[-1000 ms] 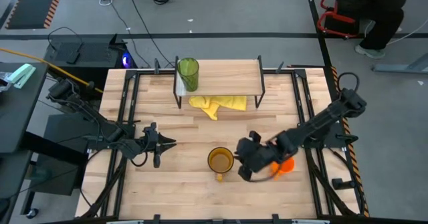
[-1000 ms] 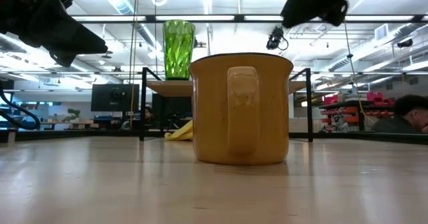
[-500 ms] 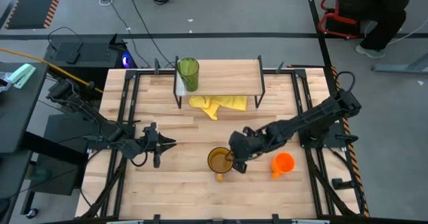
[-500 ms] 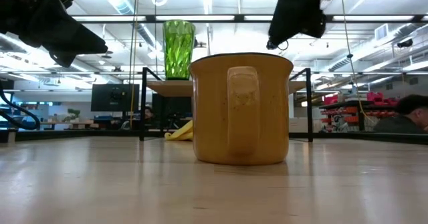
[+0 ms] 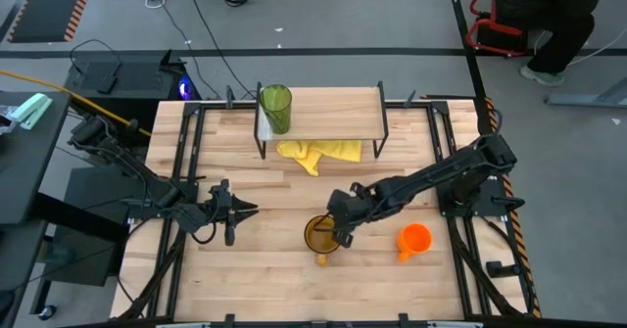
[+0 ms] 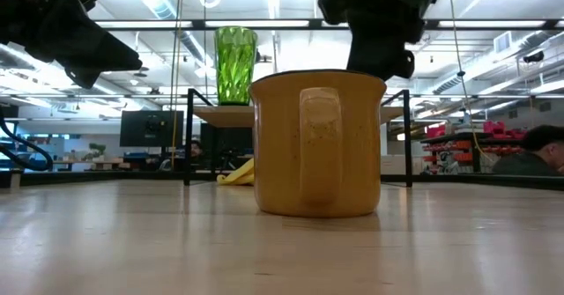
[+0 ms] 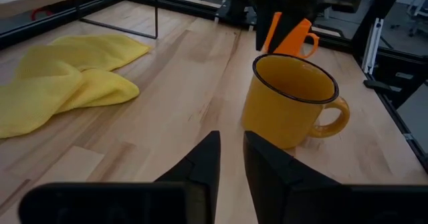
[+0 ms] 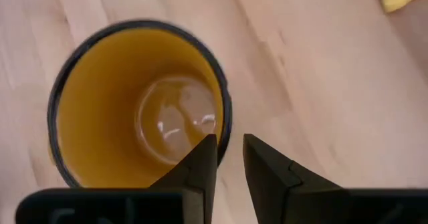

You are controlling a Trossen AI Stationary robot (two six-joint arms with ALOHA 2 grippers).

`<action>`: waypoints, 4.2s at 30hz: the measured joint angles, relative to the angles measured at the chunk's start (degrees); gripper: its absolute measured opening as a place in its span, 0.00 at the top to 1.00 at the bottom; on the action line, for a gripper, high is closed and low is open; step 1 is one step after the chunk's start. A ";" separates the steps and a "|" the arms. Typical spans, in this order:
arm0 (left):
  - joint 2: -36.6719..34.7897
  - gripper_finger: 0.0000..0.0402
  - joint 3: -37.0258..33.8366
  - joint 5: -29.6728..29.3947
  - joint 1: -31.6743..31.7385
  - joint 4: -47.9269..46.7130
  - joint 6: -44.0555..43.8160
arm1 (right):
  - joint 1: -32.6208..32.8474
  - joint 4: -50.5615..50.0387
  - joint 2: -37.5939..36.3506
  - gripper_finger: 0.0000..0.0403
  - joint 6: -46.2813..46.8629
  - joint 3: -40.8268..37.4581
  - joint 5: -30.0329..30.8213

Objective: Stack small to large cups/mugs on shelf
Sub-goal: Put the yellow mug on the shelf

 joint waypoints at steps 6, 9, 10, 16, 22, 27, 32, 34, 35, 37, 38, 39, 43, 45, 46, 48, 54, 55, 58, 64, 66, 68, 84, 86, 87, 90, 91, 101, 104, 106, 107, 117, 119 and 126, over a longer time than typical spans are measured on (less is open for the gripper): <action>0.00 0.82 0.00 0.00 0.01 -0.01 0.02 | -0.36 0.31 1.18 0.79 -0.55 0.00 -0.93; 0.00 0.80 0.00 0.00 0.01 -0.01 -0.01 | -0.26 0.45 1.51 0.79 -0.56 0.00 -1.36; 0.00 0.80 0.00 0.00 0.01 -0.01 -0.01 | -0.13 0.32 1.51 0.79 -0.51 0.00 -1.36; 0.00 0.80 0.00 0.00 0.02 -0.01 -0.03 | -0.07 0.18 1.51 0.79 -0.24 0.00 -1.51; 0.00 0.80 0.00 0.00 0.01 -0.01 -0.03 | -0.16 0.26 1.51 0.79 -0.21 0.00 -1.49; 0.00 0.79 0.00 0.00 0.01 -0.01 -0.04 | -0.91 0.98 1.86 0.80 -0.40 0.00 -1.75; 0.00 0.80 0.00 0.00 0.02 -0.01 -0.03 | -1.62 1.36 1.86 0.80 -0.58 -0.02 -1.71; 0.00 0.80 0.00 -0.01 0.00 -0.01 -0.03 | -1.65 1.37 1.86 0.80 -0.60 -0.02 -1.61; 0.00 0.80 0.00 0.00 0.02 -0.01 -0.03 | -1.63 1.35 1.86 0.80 -0.60 -0.02 -1.52; 0.00 0.79 0.00 0.00 -0.01 -0.01 -0.05 | -1.62 1.56 2.27 0.80 -0.60 -0.02 -1.53; 0.00 0.79 0.00 -0.01 0.01 -0.01 -0.05 | -1.62 1.64 2.39 0.80 -0.60 -0.02 -1.54; 0.00 0.79 0.00 0.00 0.02 -0.01 -0.05 | -1.62 1.61 2.43 0.80 -0.60 -0.02 -1.58; -0.02 0.79 0.00 -0.02 0.00 -0.01 -0.07 | -1.65 2.03 3.28 0.81 -0.58 -0.02 -2.49; 0.00 0.80 0.00 0.00 0.01 -0.03 -0.07 | -1.64 2.37 3.62 0.82 -0.56 -0.02 -2.71; -0.01 0.80 0.00 -0.01 0.02 -0.02 -0.07 | -1.64 2.50 3.67 0.82 -0.57 -0.02 -2.81; -0.02 0.81 0.00 -0.01 0.02 -0.06 -0.07 | -1.65 2.34 3.67 0.84 -0.49 -0.02 -3.01; -0.02 0.81 0.00 -0.02 0.02 -0.05 -0.12 | -1.62 2.29 3.67 0.87 -0.17 -0.02 -3.06; -0.02 0.80 0.00 -0.01 0.02 -0.07 -0.11 | -1.62 2.32 3.67 0.88 -0.17 -0.02 -3.06; -0.02 0.79 0.00 -0.01 0.02 -0.06 -0.11 | -1.64 2.29 3.65 0.91 -0.08 -0.02 -3.23; -0.02 0.80 0.00 -0.02 0.02 -0.05 -0.11 | -1.65 2.38 3.54 0.94 -0.24 0.04 -3.43; -0.02 0.80 0.00 0.00 -0.01 -0.06 -0.11 | -1.62 2.40 3.47 0.94 -0.51 0.04 -3.43; -0.02 0.81 0.00 0.00 0.00 -0.07 -0.11 | -1.62 2.52 3.45 0.94 -1.37 0.04 -3.40; -0.02 0.81 0.00 0.00 0.00 -0.05 -0.11 | -5.40 2.71 3.45 0.95 -7.65 0.04 -9.89; -0.02 0.82 0.00 -0.01 0.02 -0.08 -0.11 | -5.71 2.70 3.45 0.95 -8.02 0.04 -10.16; -0.02 0.82 0.00 -0.01 0.01 -0.07 -0.11 | -5.73 2.69 3.45 0.95 -8.11 0.02 -10.28; -0.02 0.82 0.00 -0.02 0.02 -0.08 -0.11 | -5.73 2.69 3.47 0.95 -8.19 0.02 -10.42; -0.02 0.82 0.00 0.00 0.01 -0.08 -0.11 | -5.73 2.59 3.25 0.95 -8.19 -0.01 -10.48; 0.00 0.82 0.00 -0.01 0.02 -0.14 -0.11 | -5.79 -1.70 -1.04 0.96 -8.60 1.85 -7.69; -0.02 0.83 0.00 -0.02 0.02 -0.14 -0.11 | -5.87 -2.31 -1.58 0.96 -8.77 3.92 -7.73; -0.02 0.83 0.00 -0.02 0.02 -0.12 -0.11 | -6.04 -4.14 -1.55 0.96 -9.31 5.74 -8.21; -0.02 0.83 0.00 -0.01 -0.01 -0.11 -0.11 | -6.10 -5.85 -1.53 0.96 -9.37 7.03 -8.22; -0.02 0.83 0.00 -0.01 0.01 -0.07 -0.11 | -11.21 -17.28 -1.60 0.96 -11.16 20.01 -5.42; -0.02 0.83 0.00 -0.02 -0.01 -0.03 -0.11 | -12.79 -19.33 -1.60 0.96 -12.21 22.56 -5.45; -0.02 0.84 0.00 -0.78 -0.01 0.10 -0.11 | -20.86 -24.67 -1.62 0.96 -15.21 31.73 -3.98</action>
